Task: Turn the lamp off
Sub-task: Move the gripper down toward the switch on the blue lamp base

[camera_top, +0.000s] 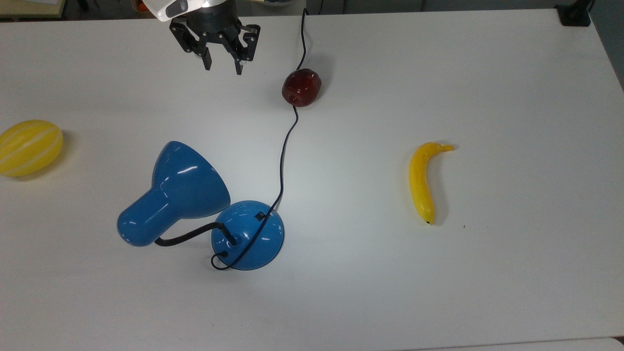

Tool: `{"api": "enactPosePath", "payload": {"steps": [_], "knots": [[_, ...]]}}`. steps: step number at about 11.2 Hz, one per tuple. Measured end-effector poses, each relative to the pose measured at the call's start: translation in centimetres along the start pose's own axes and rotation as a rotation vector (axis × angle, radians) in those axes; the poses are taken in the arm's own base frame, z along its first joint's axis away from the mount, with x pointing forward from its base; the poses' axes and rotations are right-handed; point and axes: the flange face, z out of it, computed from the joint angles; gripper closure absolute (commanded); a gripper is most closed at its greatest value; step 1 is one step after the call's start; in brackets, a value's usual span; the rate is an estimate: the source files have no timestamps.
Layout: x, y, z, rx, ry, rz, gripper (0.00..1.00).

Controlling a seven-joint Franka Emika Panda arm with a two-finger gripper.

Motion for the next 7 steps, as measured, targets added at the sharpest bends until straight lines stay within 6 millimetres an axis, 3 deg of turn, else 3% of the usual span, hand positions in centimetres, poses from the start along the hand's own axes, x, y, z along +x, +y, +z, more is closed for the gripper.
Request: {"api": "enactPosePath", "payload": {"steps": [4,7], "knots": [[0.8,-0.3,-0.1,0.036,0.05,0.012,1.0],[2.8,-0.7,1.8,0.073,0.12,0.045,1.0]]}}
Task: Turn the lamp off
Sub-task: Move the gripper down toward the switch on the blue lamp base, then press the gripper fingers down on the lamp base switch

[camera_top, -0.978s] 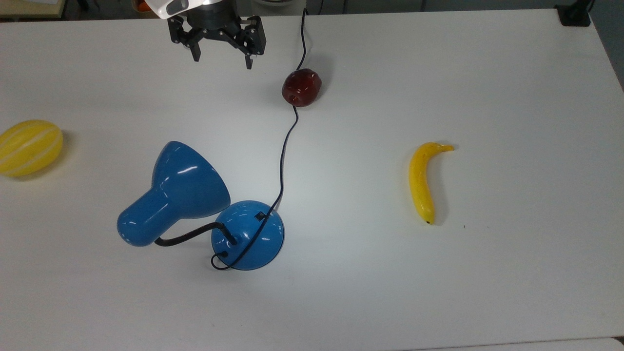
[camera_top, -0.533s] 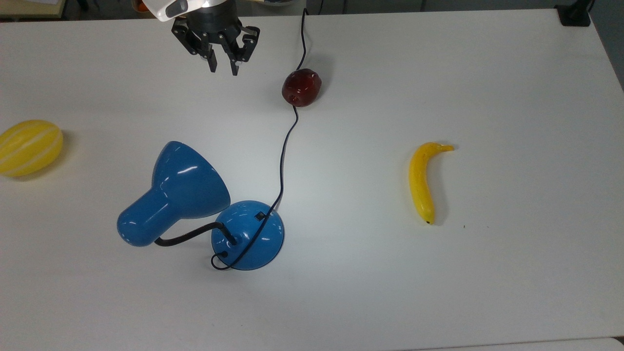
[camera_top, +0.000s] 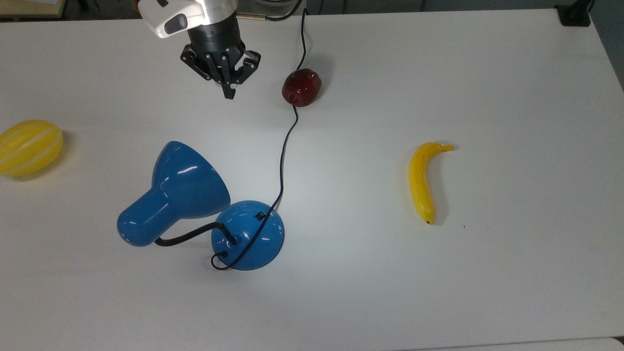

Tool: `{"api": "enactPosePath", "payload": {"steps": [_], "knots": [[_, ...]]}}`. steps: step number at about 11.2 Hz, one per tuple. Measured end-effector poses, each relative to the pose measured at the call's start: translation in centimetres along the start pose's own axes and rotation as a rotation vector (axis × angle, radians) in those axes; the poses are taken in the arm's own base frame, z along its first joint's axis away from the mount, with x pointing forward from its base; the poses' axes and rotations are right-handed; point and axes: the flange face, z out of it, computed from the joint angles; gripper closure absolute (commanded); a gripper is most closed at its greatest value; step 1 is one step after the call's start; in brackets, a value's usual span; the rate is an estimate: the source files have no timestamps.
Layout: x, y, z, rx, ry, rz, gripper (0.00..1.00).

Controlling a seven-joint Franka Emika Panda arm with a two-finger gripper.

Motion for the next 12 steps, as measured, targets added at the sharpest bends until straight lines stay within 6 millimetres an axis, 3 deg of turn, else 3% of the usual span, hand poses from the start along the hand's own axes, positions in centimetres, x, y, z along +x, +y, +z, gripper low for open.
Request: {"api": "enactPosePath", "payload": {"steps": [4,8,12], "knots": [[3.4,-1.7,5.2,0.028,0.168,0.132,1.0],[6.6,-4.3,11.6,-0.001,0.159,0.208,1.0],[8.0,-5.7,16.4,-0.025,0.238,0.244,1.0]]}}
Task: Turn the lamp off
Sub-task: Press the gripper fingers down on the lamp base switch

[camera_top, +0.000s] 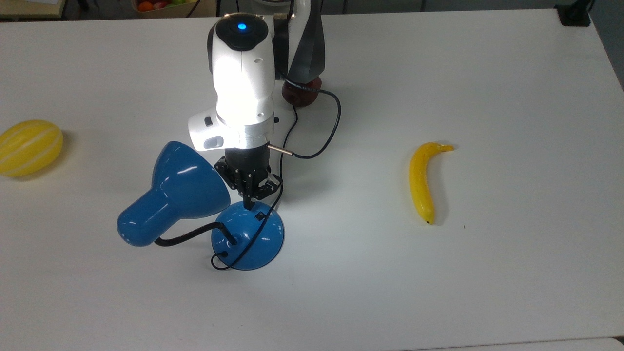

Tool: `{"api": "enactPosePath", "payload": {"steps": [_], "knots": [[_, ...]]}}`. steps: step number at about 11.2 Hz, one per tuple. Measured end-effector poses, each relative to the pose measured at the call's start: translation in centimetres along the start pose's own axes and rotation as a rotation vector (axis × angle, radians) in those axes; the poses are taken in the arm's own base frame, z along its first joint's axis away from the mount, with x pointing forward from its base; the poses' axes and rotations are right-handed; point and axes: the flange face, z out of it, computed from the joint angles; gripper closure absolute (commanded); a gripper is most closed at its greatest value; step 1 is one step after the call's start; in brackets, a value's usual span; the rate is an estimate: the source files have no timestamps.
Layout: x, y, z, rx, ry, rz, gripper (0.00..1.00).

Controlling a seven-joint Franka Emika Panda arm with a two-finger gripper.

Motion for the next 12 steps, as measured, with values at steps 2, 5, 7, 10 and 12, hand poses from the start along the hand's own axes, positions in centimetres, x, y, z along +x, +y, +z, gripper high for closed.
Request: {"api": "enactPosePath", "payload": {"steps": [2,5,7,10,12], "knots": [[-0.3,-0.1,0.9,-0.006,-0.008,-0.002,1.0],[-0.3,-0.5,1.2,-0.003,-0.007,-0.007,1.0],[-0.5,-1.2,1.0,0.001,-0.005,-0.015,1.0],[-0.7,-1.8,1.0,0.005,-0.006,-0.024,1.0],[-1.0,-2.0,1.3,0.004,-0.01,-0.027,1.0]]}}
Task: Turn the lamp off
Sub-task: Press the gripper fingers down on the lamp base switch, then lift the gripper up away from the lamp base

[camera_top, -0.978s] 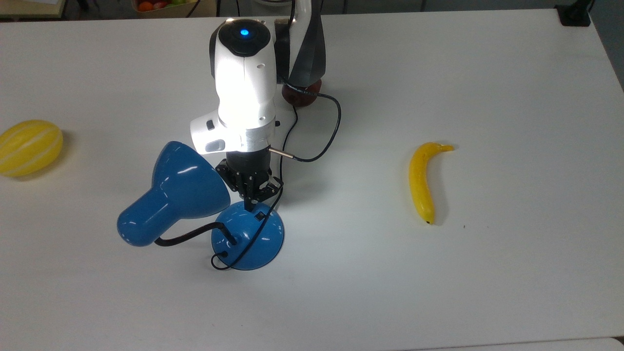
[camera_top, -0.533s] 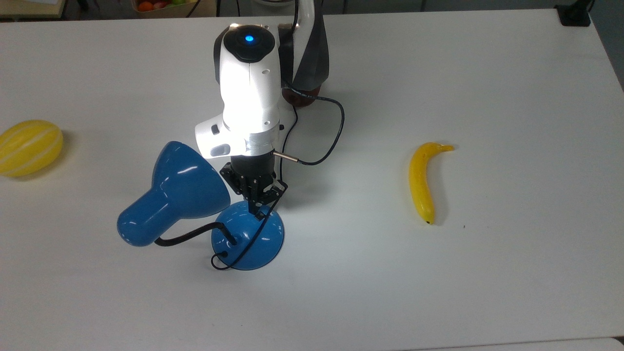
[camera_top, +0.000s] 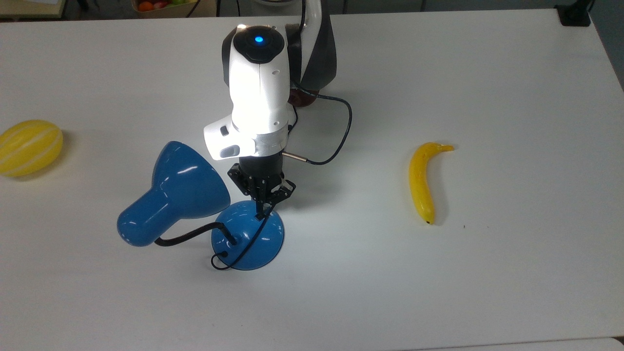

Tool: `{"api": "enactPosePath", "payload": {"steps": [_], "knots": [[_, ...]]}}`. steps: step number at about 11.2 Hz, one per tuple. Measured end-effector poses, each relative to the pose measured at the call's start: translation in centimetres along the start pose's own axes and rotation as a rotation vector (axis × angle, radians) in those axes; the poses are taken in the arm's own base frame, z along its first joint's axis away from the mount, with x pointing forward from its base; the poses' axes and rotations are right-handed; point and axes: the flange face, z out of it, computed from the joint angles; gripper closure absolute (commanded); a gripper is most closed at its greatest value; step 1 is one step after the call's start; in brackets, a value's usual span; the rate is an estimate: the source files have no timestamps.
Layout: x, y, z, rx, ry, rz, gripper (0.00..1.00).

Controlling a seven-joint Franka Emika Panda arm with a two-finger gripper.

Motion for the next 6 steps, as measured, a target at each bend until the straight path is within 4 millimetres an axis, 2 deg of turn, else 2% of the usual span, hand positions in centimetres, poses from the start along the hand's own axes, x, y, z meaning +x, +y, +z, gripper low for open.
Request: {"api": "enactPosePath", "payload": {"steps": [2,6], "knots": [[-0.26,-0.08,0.61,-0.006,-0.006,-0.008,1.0],[-0.32,-0.19,0.63,-0.012,-0.003,-0.019,1.0]]}}
